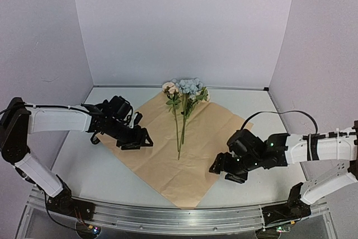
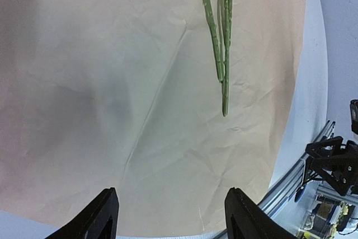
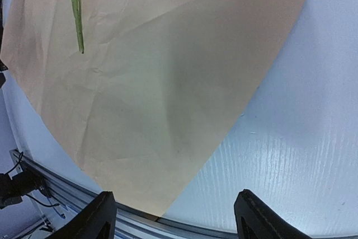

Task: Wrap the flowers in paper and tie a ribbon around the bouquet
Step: Place the fake flower on the flattened wrapping paper, then pick up the bottom corner of the flattened wrapping paper from the center of the board.

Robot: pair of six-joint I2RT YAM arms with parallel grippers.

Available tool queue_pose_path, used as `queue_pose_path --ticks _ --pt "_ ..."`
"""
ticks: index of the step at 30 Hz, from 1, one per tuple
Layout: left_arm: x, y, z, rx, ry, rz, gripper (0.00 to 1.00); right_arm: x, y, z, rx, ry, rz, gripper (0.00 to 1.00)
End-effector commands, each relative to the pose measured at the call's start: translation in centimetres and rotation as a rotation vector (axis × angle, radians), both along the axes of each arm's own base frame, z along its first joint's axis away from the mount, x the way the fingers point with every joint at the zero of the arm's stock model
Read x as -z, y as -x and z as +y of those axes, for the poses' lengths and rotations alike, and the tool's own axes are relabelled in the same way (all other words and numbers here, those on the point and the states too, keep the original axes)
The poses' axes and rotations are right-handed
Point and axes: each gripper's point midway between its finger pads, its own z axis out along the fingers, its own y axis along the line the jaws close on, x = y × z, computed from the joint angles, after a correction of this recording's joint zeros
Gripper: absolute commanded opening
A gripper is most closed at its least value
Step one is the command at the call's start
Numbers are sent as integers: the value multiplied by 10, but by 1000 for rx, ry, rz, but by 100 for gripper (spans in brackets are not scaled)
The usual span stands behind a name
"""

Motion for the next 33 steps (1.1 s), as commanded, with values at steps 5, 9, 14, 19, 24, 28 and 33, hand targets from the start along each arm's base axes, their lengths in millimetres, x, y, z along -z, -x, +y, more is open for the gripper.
queue_pose_path --ticks 5,9,14,19,24,28,33 --pt "-12 38 -1 6 43 -65 67 11 22 40 191 -203 -93 74" --pt "-18 45 -1 8 51 -91 67 24 33 56 218 -256 -101 71" --pt "-26 50 -1 11 65 -119 67 37 43 59 273 -286 -127 64" --pt "-30 53 1 10 68 -139 67 41 47 56 312 -301 -168 62" --pt "-37 52 4 2 68 -159 67 40 48 76 323 -382 -149 47" --pt "-43 50 3 5 67 -173 67 32 47 83 316 -410 -162 31" --pt "-47 50 4 4 70 -181 67 7 45 92 283 -458 -197 11"
